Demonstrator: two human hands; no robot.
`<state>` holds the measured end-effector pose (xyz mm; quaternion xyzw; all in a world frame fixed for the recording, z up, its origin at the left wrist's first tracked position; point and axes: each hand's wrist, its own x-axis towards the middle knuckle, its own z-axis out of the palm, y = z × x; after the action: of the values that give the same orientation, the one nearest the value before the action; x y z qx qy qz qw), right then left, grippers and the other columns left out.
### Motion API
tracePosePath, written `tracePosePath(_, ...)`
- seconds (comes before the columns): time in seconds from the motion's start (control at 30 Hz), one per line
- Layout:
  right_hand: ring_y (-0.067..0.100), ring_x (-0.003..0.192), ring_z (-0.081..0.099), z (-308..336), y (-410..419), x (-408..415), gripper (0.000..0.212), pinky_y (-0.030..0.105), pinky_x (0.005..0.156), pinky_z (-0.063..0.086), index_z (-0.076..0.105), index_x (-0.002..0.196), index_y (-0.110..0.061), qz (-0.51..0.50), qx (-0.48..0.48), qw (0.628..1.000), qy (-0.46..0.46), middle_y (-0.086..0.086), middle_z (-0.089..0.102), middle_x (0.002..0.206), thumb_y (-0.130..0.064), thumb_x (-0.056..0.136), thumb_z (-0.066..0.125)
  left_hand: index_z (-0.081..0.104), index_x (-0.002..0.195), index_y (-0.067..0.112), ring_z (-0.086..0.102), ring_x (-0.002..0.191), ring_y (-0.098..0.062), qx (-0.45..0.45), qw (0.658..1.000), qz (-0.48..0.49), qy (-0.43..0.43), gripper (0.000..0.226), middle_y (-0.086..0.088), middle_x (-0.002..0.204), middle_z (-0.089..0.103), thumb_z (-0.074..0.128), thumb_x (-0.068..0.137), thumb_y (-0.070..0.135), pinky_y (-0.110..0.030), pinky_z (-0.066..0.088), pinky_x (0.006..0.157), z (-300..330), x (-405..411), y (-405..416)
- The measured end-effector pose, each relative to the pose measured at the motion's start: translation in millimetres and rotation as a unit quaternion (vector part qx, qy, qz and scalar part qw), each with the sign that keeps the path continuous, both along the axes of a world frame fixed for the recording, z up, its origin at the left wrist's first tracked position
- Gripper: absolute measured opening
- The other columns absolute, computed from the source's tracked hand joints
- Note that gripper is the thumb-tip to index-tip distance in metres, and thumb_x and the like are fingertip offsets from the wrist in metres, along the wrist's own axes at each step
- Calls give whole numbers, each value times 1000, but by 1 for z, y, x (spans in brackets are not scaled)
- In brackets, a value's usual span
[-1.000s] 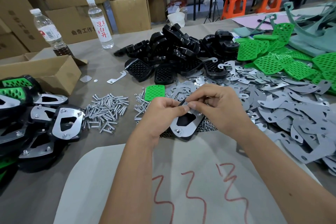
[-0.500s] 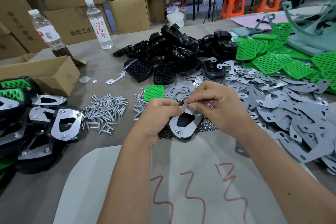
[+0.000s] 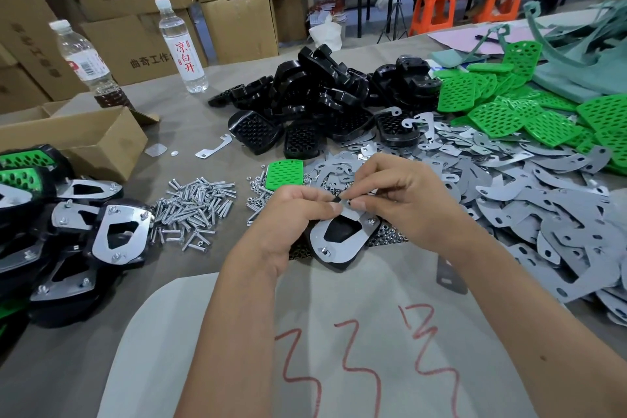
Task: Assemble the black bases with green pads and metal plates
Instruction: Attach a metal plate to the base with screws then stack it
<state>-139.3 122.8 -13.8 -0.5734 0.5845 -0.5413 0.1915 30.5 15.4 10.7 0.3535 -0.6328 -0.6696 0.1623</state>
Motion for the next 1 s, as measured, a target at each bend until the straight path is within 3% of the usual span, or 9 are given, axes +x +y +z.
tracePosePath(0.07,20,76,67,1,1,-2,21,29,69,57,84,90,-26,7,3,1000,-13,-5,66,90,-7,84,83,72,110,-10,65,91,-33,4,1000,-6,0,54,-38,116,67,77,64,16,-47,48,94,1,-1,0)
tracePosePath(0.23,31,75,67,-1,0,4,13,56,70,59,83,84,-18,-24,-11,998,-58,0,66,85,-9,77,89,70,115,-11,65,93,-35,15,1000,-6,-5,53,-39,118,66,79,67,11,-50,51,96,1,0,-2)
tracePosePath(0.3,30,75,67,0,0,5,13,53,68,60,83,85,-17,-15,-10,999,-50,2,66,85,-7,78,88,70,113,-12,65,91,-35,23,1000,-9,-2,47,-37,112,69,79,70,6,-45,49,91,-1,1,-4)
tracePosePath(0.4,19,76,66,2,2,2,19,30,67,56,84,90,-20,21,4,999,-26,1,67,89,-3,83,83,71,106,-13,64,89,-36,26,999,-21,1,27,-29,100,71,73,82,-1,-43,49,87,-2,1,-5)
tracePosePath(0.5,11,78,63,3,3,0,21,18,67,48,85,91,-25,27,18,999,-26,0,66,92,-5,84,83,70,109,-14,64,93,-39,34,999,-21,6,25,-40,110,68,67,86,-4,-47,49,91,-2,2,-5)
tracePosePath(0.57,12,79,65,3,3,0,20,22,68,51,84,89,-26,11,19,999,-47,-2,66,90,-7,81,86,69,112,-15,64,94,-40,35,999,-20,7,27,-42,117,65,67,87,-5,-47,49,92,-1,1,-5)
tracePosePath(0.7,24,79,66,4,2,5,14,51,69,59,83,83,-23,-14,14,998,-60,0,66,86,-13,76,89,69,111,-15,64,92,-39,37,999,-16,7,32,-40,114,67,73,81,-2,-44,49,88,-2,1,-6)
tracePosePath(0.9,11,76,63,4,3,2,23,21,66,50,84,91,-26,29,22,999,-33,-2,66,91,-4,85,82,69,111,-15,64,94,-39,39,999,-25,14,39,-42,118,64,75,77,1,-48,48,93,-1,1,-6)
tracePosePath(1.0,20,77,65,2,2,2,18,40,69,57,83,85,-26,-5,24,998,-51,-2,66,88,-8,80,87,67,115,-16,64,93,-38,35,999,-15,10,37,-42,118,65,74,80,-3,-47,48,92,-2,0,-7)
